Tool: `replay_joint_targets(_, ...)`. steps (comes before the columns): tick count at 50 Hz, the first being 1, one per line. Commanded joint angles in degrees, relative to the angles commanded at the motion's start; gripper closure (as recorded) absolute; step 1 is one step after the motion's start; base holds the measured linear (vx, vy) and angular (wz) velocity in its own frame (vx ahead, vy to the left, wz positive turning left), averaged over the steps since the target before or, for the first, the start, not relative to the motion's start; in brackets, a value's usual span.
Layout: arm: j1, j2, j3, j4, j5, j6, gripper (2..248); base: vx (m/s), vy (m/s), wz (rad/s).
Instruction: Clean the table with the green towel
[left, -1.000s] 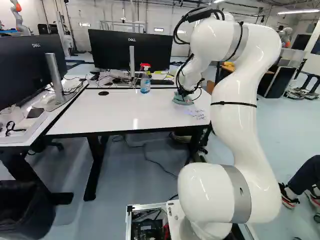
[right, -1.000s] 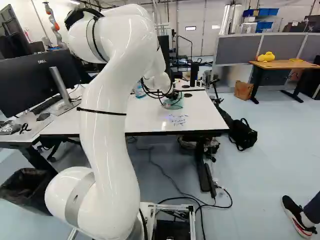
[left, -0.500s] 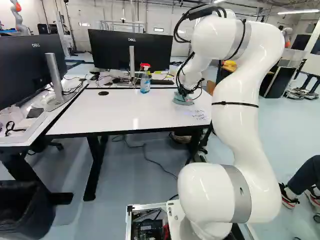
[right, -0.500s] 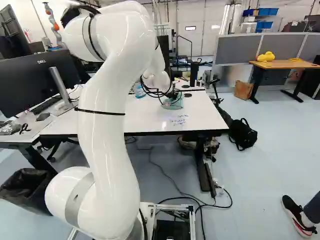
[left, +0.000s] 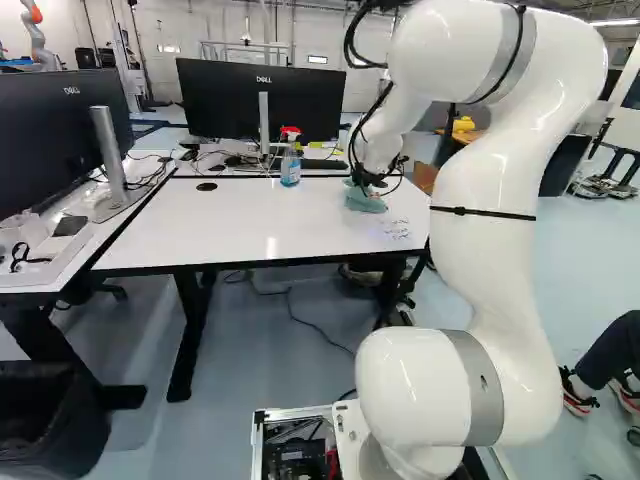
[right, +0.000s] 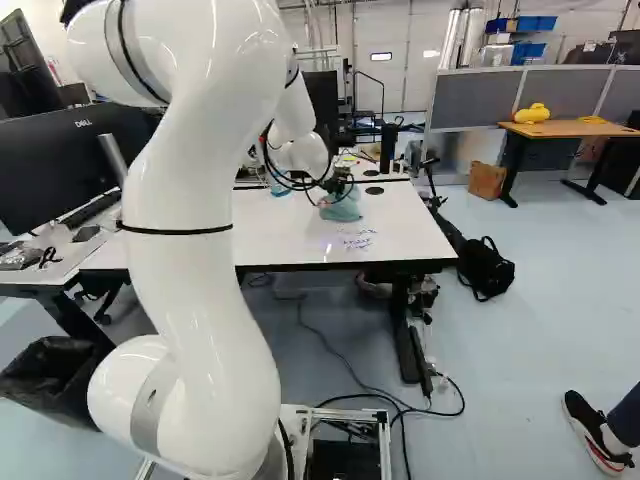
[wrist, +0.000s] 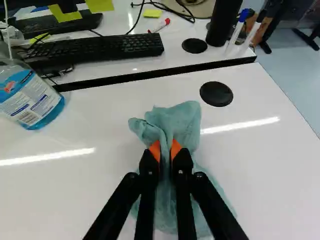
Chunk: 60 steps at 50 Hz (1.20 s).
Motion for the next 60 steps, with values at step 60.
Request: replay_joint_targets(60,4.03,12.48,15.12,0.0,0.0,0.0,206,0.0,0.0,0.0)
